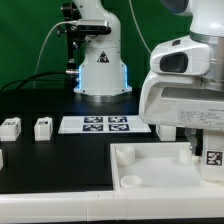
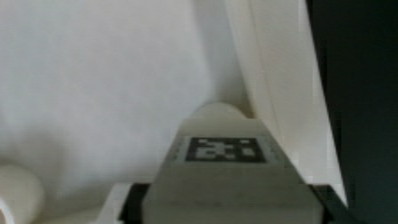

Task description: Assemble one leg

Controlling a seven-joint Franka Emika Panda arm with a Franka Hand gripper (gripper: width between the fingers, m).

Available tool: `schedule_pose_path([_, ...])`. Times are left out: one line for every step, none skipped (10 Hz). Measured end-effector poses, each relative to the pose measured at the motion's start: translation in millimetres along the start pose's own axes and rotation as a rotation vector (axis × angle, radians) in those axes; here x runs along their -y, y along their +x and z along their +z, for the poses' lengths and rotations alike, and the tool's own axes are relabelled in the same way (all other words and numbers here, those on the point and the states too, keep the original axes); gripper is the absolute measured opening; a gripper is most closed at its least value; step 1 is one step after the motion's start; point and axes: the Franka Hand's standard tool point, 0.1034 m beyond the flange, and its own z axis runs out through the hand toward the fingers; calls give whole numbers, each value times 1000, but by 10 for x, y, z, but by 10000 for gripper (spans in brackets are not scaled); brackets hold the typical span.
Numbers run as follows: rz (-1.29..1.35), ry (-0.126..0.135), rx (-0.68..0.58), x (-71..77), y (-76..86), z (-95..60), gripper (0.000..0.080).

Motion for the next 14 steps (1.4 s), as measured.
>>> schedule_pose_path([151,-5,-4,10,-8,-2,291])
schedule_pose_path([276,-10,-8,19,-15,-6,291])
schedule_pose_path([385,-10,-9,24,-17,-5,291])
schedule_pose_path([491,-9,-9,28,-21,-1,291])
schedule_pose_path([597,-8,-9,31,-23,-1,291])
schedule_pose_path([633,-8,-10,30,-23,1,291])
schedule_pose_path([584,-9,-9,30,-24,2,457])
schedule_pose_path([550,-9,-9,30,-24,3,457])
schedule_pose_path([551,-9,-9,33,-27,5,609])
schedule_pose_path([476,-11,-10,31,-26,5,639])
schedule_pose_path([373,-11,-9,31,-26,6,639])
schedule_pose_path([223,-14,-10,28,-24,6,648])
schedule_pose_path([95,-15,-10,29,-25,6,648])
schedule_pose_path([-23,-16,-9,29,-25,8,649])
